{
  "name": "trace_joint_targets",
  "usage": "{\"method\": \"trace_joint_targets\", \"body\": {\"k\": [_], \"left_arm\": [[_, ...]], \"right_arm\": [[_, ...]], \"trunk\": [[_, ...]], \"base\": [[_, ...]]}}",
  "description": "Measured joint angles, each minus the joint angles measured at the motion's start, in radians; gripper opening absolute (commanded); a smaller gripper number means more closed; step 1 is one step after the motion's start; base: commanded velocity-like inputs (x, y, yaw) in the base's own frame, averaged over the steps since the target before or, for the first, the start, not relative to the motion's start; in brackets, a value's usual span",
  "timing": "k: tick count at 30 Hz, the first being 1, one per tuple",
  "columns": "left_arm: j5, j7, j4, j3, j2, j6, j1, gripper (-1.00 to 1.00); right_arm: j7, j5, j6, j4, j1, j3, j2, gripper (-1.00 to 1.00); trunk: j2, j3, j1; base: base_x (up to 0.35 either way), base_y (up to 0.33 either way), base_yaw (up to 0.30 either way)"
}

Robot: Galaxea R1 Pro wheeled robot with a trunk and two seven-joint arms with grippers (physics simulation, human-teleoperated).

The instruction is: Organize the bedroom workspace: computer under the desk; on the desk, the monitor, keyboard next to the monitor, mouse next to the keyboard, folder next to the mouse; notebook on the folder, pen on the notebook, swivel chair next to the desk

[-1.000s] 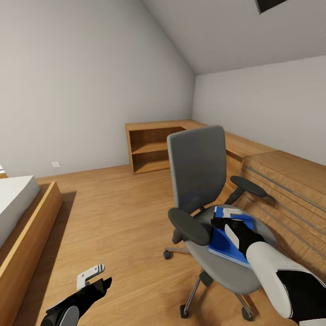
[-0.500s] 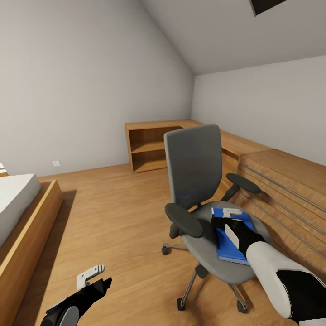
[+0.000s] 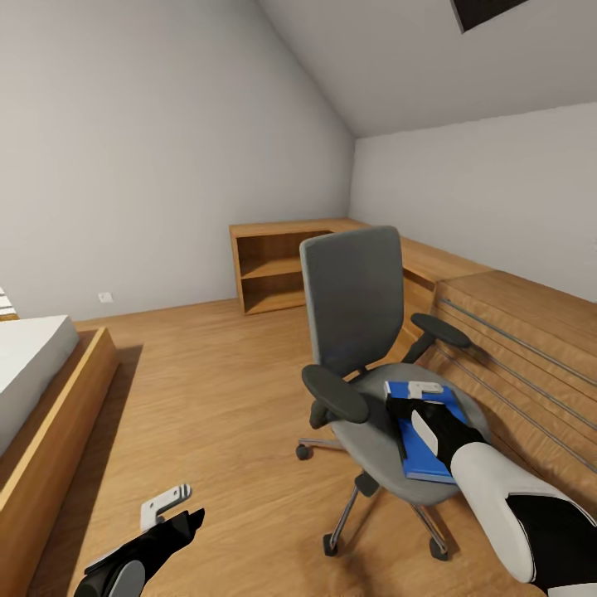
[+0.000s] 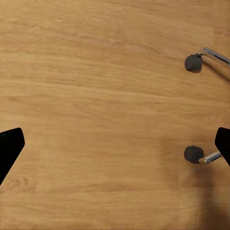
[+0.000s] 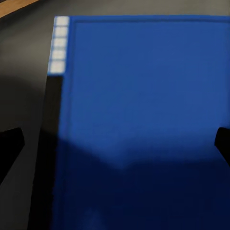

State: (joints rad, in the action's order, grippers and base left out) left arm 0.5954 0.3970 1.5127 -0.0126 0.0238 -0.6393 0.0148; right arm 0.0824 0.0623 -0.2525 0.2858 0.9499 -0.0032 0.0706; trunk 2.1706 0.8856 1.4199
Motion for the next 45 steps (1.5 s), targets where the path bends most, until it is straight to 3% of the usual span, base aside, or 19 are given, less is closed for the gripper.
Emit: {"method": "trace_joint_targets", "body": {"k": [17,45], "left_arm": [[0.0,-0.001,0.0,0.0,0.0,0.0,0.0,1.0],[0.0,-0.001,-0.002,0.0,0.0,0.0,0.0,1.0]], "right_arm": [[0.0,-0.001,0.0,-0.001,0.0,0.0,0.0,1.0],[0.0,-0.002,0.0,-0.007,0.0,0.001,0.001,1.0]], "trunk": [[0.0,0.0,0.0],[-0.007,-0.003,-0.004]], "base": [[-0.118,0.0,0.0],[-0.005,-0.034,0.0]]}}
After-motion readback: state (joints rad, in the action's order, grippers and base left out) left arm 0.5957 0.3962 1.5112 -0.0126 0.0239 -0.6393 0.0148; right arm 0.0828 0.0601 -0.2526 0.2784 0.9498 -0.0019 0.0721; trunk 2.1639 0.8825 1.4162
